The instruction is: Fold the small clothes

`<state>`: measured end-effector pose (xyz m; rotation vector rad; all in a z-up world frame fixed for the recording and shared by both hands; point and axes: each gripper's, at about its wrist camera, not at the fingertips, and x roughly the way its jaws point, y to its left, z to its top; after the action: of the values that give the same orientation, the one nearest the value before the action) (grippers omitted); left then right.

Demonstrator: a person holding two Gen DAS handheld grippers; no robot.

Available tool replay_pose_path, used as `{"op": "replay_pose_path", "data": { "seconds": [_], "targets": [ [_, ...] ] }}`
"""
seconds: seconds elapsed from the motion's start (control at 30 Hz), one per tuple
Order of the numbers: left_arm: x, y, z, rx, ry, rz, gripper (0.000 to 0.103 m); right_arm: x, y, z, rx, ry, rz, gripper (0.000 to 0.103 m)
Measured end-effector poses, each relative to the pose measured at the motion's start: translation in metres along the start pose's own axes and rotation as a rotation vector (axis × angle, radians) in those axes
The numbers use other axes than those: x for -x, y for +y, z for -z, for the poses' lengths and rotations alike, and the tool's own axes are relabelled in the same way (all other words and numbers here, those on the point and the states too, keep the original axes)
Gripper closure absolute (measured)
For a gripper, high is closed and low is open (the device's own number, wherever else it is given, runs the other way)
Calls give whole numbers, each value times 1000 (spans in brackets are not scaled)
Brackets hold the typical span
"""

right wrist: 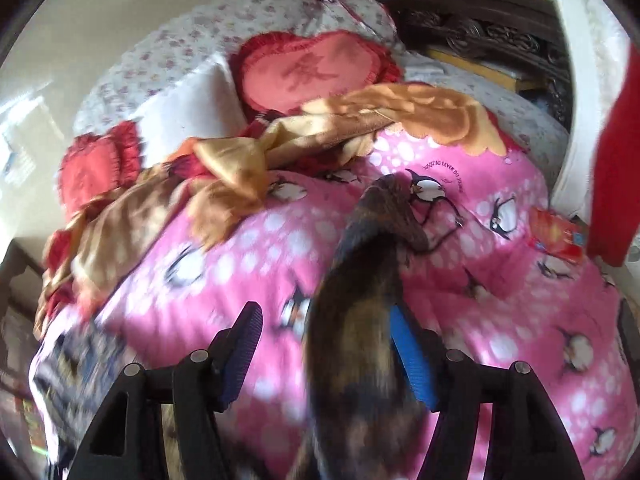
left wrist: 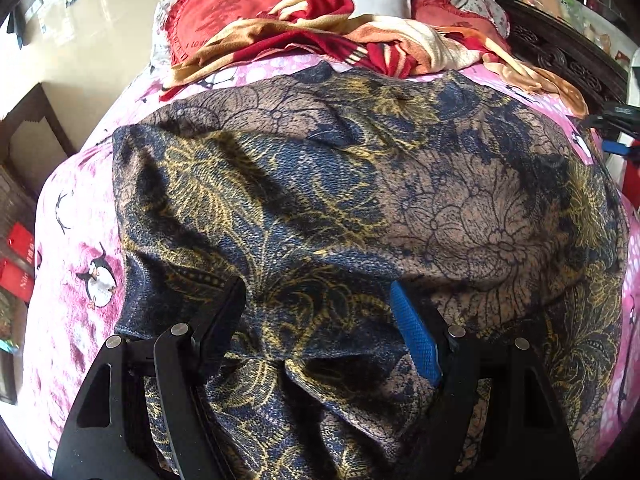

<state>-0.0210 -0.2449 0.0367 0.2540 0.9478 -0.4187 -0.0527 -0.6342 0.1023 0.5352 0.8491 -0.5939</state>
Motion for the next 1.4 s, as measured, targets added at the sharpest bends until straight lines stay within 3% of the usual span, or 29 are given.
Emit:
{"op": "replay_pose_path", "data": {
  "seconds": [0.07,0.1,0.17,0.27,0.33,0.4,0.47,0.53,0.6,0.7,0.83,0.97,1.1,1.17,1.23,1.3,1.4],
  "targets": [
    [-1,3,0,10,7,0,28,-23,-8,-12,-45,21,18,43],
    [-1,3,0,10,10,-2,28,-31,-13,-16,-63,30,26,72],
    [-1,6,1,7,12,-7,28,-32,-23,-22,-95,32,26,100],
    [-3,11,0,21,9,-9,28,14,-40,-21,-109,-105,-16,100],
    [-5,13,-1,41,11,0,28,49,-58,-12,-80,-177,41,100],
    [-7,12,-3,51,12,6,28,69,-85,-1,-84,-184,109,100],
    [-7,8,-3,47,8,14,28,68,-107,5,-71,-120,196,96],
    [-7,4,-3,40,3,21,28,58,-135,11,-91,15,286,81],
    [-6,-1,-2,26,3,22,28,66,-146,15,-139,-10,270,69],
    [-6,-6,0,2,7,13,28,74,-138,10,-179,-74,146,53],
    [-6,-7,-1,-1,11,11,28,43,-106,-8,-180,-29,52,52],
    [-7,-5,-1,-2,15,8,28,-13,-79,-25,-85,109,167,52],
    [-9,-1,-2,10,18,11,28,-58,-97,-23,-103,275,277,52],
    [-11,0,-2,14,23,11,28,-71,-107,-18,-108,317,284,52],
    [-12,-1,-3,12,22,9,28,-74,-106,-14,-57,313,311,65],
    [-12,-1,-3,9,21,10,28,-69,-105,-12,-25,294,314,97],
    [-9,3,-3,14,17,14,28,-35,-111,-12,-41,195,228,100]
  ]
}}
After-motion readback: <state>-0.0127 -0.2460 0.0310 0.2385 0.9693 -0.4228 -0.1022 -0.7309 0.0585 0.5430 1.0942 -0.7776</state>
